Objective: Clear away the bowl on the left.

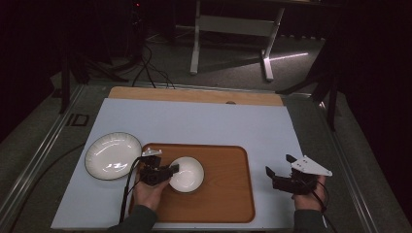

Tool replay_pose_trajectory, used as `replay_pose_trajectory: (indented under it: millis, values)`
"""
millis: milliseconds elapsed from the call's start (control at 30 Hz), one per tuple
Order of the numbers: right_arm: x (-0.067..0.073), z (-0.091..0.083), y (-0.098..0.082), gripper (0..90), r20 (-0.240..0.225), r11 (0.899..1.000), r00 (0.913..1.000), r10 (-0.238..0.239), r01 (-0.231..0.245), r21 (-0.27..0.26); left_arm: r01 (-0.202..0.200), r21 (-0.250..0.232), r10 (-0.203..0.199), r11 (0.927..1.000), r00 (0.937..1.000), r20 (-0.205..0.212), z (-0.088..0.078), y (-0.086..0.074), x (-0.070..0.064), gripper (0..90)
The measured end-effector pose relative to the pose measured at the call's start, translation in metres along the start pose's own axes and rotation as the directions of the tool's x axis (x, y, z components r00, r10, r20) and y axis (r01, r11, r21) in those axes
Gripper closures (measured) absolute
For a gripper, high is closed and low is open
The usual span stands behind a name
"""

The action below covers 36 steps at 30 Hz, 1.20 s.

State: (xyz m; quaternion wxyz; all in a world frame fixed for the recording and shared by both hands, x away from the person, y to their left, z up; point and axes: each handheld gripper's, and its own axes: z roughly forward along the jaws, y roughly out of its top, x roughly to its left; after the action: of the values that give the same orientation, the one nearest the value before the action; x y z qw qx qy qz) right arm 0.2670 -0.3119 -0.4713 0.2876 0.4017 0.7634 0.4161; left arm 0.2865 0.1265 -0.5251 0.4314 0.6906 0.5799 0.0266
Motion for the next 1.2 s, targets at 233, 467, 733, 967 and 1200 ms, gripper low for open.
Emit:
replay_pose_trajectory:
  millis: [233, 467, 733, 967, 1200]
  values:
    - [0.0, -0.001, 0.0, 13.4, 0.002, 1.0, 1.0, 0.002, -0.002, -0.003, 0.006, -0.039, -0.006, 0.9992, 0.9998, -0.017, -0.012, 0.005, 0.004, 64.5]
    - [-0.001, -0.001, 0.0, 13.4, 0.001, 1.0, 1.0, 0.003, -0.003, -0.005, -0.043, -0.096, 0.04, 0.9945, 0.9985, -0.037, -0.04, 0.017, 0.004, 56.4]
    - [0.0, -0.001, 0.0, 13.4, 0.0, 1.0, 1.0, 0.001, -0.001, -0.003, -0.088, -0.139, 0.073, 0.9864, 0.9913, -0.11, -0.073, 0.028, 0.012, 53.2]
    - [0.0, -0.001, 0.0, 13.4, -0.001, 1.0, 1.0, 0.001, -0.001, -0.002, -0.167, -0.153, 0.132, 0.9741, 0.9676, -0.215, -0.099, 0.035, 0.02, 51.1]
    - [0.0, 0.0, 0.0, 13.4, -0.001, 1.0, 1.0, 0.001, -0.001, -0.001, -0.186, -0.177, 0.132, 0.9666, 0.952, -0.276, -0.12, 0.038, 0.035, 48.3]
